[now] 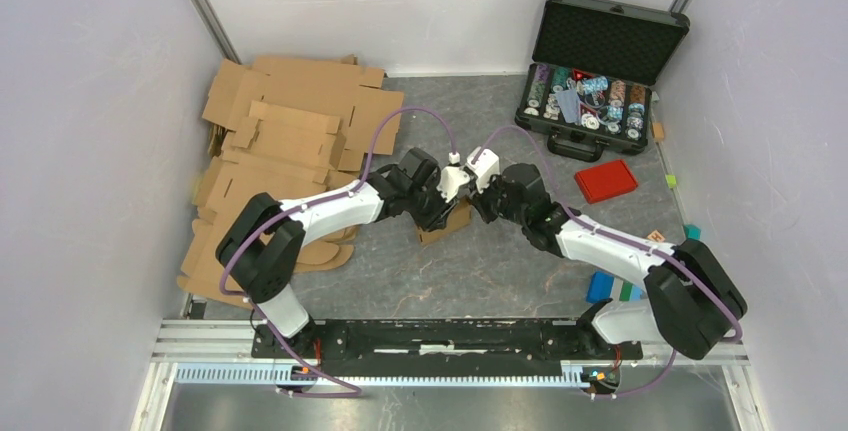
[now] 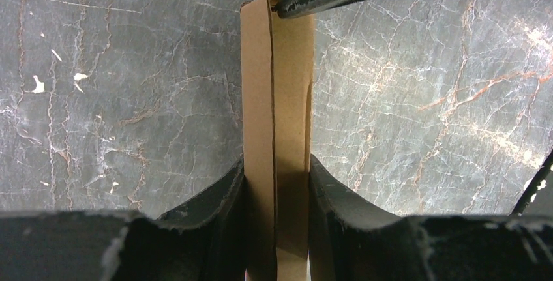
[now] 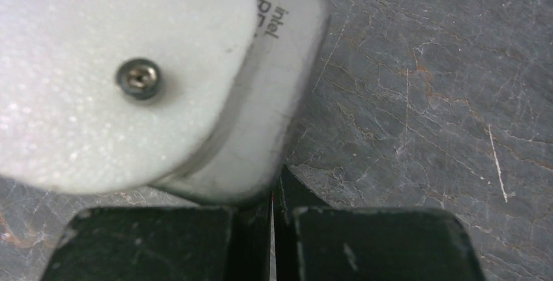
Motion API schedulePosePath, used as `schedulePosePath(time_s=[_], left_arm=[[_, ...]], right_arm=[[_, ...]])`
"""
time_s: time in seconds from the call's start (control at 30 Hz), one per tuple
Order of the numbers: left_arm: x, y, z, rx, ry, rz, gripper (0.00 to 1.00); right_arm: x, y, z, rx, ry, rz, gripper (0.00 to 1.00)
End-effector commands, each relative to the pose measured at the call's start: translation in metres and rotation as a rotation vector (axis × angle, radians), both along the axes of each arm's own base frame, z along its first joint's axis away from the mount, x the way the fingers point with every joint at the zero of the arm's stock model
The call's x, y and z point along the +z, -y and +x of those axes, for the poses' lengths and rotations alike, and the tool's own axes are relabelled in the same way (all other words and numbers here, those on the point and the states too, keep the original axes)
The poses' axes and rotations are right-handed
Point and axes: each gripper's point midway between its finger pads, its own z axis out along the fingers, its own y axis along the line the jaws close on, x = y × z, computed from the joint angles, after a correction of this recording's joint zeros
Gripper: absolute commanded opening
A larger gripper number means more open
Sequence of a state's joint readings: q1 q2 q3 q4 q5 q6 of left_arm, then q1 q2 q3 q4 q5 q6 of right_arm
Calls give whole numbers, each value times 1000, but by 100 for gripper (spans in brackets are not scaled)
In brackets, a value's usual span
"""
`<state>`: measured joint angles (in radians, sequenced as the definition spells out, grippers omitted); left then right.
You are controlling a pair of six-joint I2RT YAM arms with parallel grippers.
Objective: Fold the paper box
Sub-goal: Close the paper box at the center of the board.
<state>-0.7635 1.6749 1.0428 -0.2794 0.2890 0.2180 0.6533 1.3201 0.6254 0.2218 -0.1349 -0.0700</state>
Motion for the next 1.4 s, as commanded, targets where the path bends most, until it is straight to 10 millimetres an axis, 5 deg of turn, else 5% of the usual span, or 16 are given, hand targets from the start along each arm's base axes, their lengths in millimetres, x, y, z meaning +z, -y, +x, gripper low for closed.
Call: schedulePosePath(time_s=[0.0, 0.53, 1.1, 1.37], left_arm=[[1, 8, -7, -53, -2, 2, 25], [-1, 8, -7, -55, 0, 13, 25], [1, 9, -9, -60, -3, 4, 25], [2, 10, -9, -61, -3, 2, 25]], right_arm=[[15, -12, 9, -27, -47, 62, 1], [23, -11, 12, -66, -80, 104, 4], [36, 46, -3, -133, 256, 148, 16], [28, 49, -9, -106, 316, 176, 47]])
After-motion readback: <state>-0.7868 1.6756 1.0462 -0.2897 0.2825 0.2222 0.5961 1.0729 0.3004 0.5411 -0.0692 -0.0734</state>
